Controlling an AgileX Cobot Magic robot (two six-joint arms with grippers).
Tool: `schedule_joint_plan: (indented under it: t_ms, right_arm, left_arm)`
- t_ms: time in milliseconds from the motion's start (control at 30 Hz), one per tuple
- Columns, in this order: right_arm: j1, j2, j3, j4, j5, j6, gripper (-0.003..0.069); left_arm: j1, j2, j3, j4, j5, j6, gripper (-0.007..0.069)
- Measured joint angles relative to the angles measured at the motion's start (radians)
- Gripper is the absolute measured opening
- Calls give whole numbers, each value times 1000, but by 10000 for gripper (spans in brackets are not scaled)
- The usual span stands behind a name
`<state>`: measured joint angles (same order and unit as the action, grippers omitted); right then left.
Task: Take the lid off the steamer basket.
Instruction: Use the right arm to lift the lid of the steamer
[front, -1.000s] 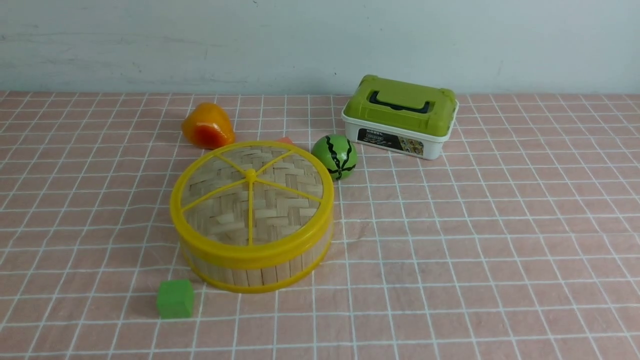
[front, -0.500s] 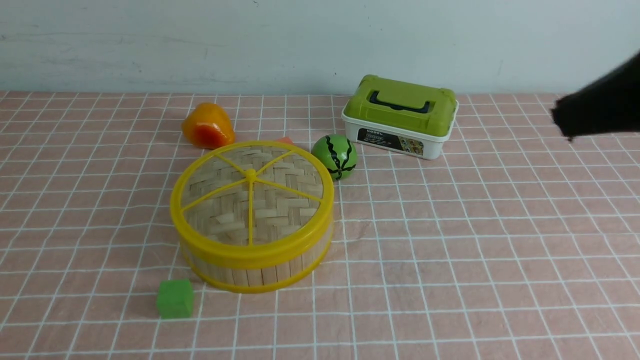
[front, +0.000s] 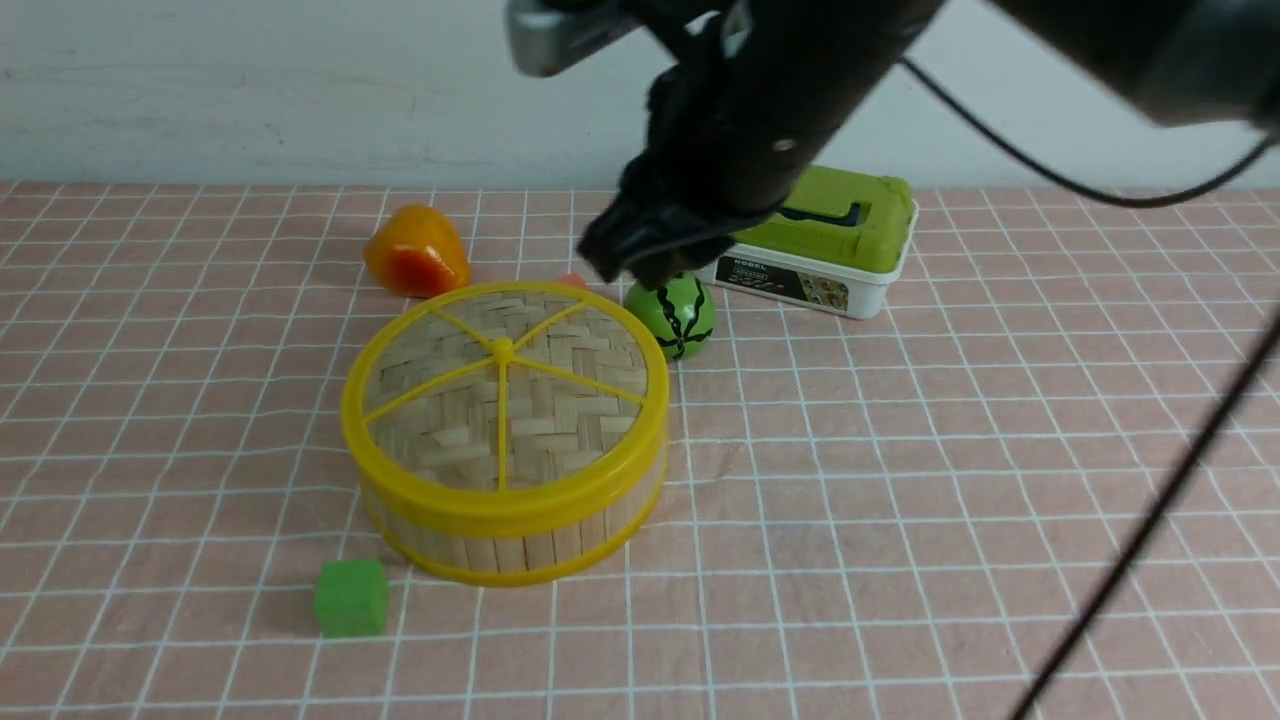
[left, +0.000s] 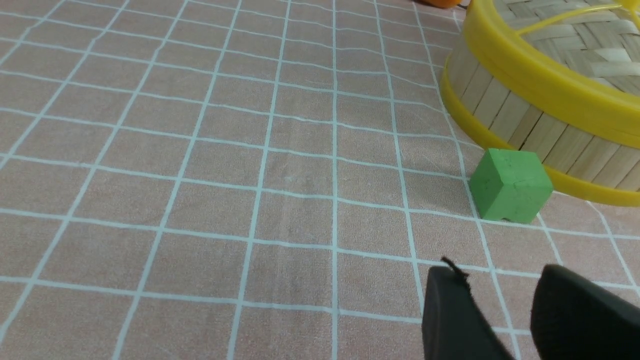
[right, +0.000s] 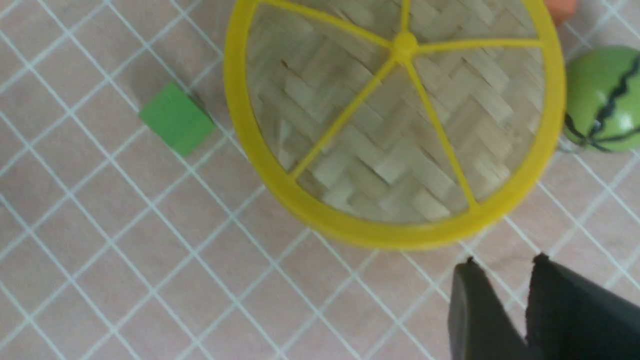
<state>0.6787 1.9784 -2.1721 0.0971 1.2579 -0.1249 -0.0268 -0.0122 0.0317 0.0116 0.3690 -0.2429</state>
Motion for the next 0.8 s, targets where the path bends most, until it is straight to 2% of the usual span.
schedule_joint_plan:
  t_ms: [33,67,100,167,267,467,800]
  right_arm:
    - [0,38,-37,9,-1,6,176]
    - [0,111,-108,21,-1,16,242]
    - [0,120,-116,22,-1,17,258]
    - [0,215,-207,22,-1,38,349]
    - [0,304,-282,22,-5,63,417]
    - [0,387,-320,25,-53,87,433]
    - [0,448,-324,32,-244,91,379]
  left_arm:
    - [0,0,0,0,0,0,239]
    - [0,0,0,0,0,0,239]
    - [0,0,0,0,0,0,239]
    - [0,0,0,0,0,0,239]
    - [0,0,0,0,0,0,239]
    - [0,0,0,0,0,0,239]
    - [0,0,0,0,0,0,239]
